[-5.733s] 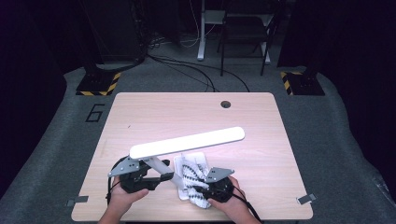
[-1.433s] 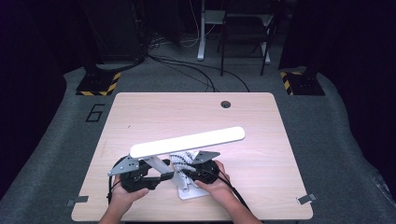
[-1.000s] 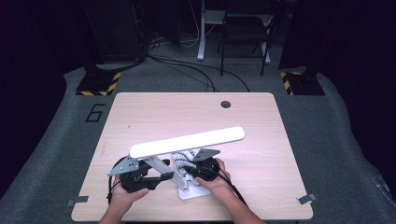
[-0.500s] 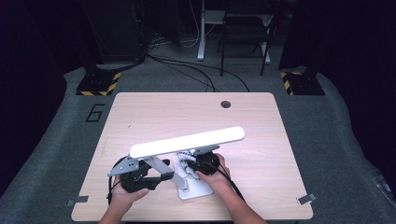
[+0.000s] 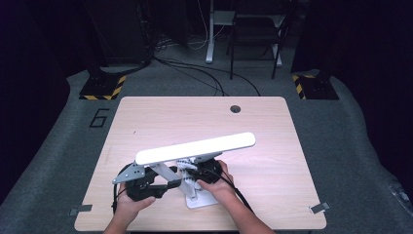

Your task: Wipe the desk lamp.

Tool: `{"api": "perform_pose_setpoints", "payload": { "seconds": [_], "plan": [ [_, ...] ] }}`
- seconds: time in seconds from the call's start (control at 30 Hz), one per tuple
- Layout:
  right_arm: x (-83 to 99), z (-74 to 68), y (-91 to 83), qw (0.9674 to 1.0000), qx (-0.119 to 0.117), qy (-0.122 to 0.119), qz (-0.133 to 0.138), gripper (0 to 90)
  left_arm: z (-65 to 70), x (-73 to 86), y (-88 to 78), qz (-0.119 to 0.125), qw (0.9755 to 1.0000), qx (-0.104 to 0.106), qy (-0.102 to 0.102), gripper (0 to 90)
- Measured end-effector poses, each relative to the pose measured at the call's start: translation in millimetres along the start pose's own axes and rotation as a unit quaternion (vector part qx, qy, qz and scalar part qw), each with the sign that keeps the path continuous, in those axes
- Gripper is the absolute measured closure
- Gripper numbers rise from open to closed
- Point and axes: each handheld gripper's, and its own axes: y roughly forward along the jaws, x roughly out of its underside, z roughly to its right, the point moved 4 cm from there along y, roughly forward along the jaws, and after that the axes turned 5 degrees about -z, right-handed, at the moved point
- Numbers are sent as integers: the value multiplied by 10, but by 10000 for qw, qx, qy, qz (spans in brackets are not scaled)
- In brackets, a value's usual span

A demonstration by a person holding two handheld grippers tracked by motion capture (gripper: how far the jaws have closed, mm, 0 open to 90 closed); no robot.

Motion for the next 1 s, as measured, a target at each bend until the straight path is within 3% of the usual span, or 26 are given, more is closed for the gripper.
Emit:
{"api": "perform_pose_setpoints", "payload": {
  "seconds": [0.1,0.5,0.67,0.87,1.0],
  "plan": [
    [-14,-30,52,9999,67,-105,-87,721,0,-1,2,2,10000,-4,1,517],
    [-24,166,99,9995,213,203,-104,726,7,0,2,11,10000,-36,7,519],
    [-9,254,97,9986,223,478,-84,725,7,1,0,11,10000,-40,10,518],
    [-3,298,85,9975,362,599,-85,725,7,2,1,19,10000,-47,5,519],
    [-25,288,63,9973,481,549,-103,728,4,2,3,21,10000,-39,13,518]
  ]
}}
